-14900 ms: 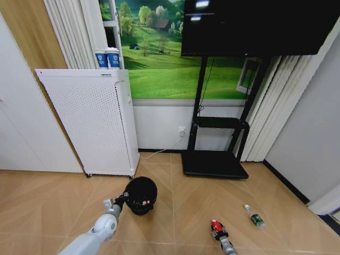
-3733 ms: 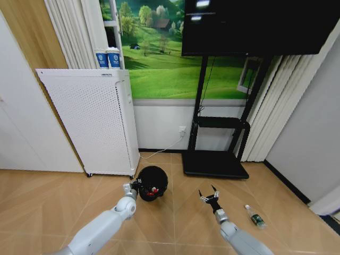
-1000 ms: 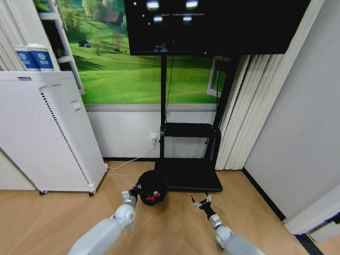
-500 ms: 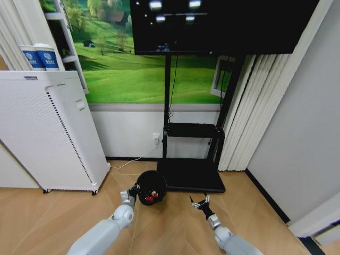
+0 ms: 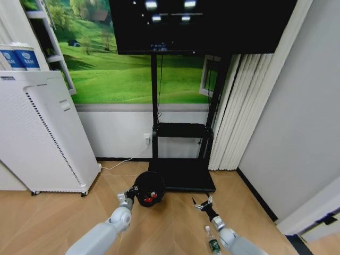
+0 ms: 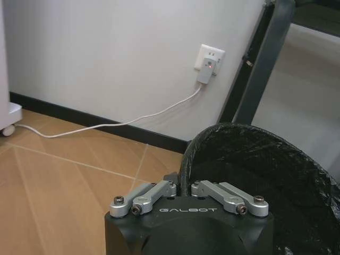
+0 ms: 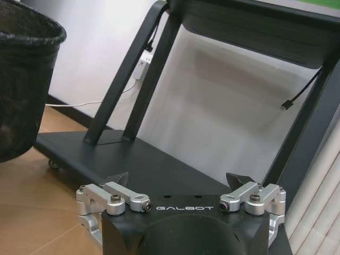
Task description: Pick up the trash bin and place the garbage on the floor into it.
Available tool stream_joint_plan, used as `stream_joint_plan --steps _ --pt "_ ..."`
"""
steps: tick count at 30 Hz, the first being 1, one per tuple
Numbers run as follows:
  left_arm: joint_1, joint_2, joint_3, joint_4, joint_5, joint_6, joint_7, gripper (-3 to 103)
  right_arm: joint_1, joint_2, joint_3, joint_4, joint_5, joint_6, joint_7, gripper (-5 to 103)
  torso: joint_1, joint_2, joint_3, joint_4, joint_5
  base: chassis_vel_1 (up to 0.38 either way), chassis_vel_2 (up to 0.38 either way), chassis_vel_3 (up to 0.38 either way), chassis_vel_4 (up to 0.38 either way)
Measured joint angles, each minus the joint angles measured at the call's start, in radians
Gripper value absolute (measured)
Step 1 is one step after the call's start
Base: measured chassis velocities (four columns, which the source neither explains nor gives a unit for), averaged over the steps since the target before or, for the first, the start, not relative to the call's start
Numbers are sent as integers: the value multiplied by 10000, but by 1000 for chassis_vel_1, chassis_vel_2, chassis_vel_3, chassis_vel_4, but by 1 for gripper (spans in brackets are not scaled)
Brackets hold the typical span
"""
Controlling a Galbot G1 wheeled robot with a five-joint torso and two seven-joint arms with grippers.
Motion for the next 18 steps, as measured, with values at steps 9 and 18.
stream_joint_plan --steps 9,18 --pt "272 123 -97 -276 -5 0 -49 7 -235 98 255 -727 -83 0 -81 100 0 0 1 -13 -1 2 7 -3 -2" --pt "537 133 105 -742 12 20 -238 7 -959 -103 975 -612 -382 -1 20 100 0 0 0 -14 3 0 0 0 0"
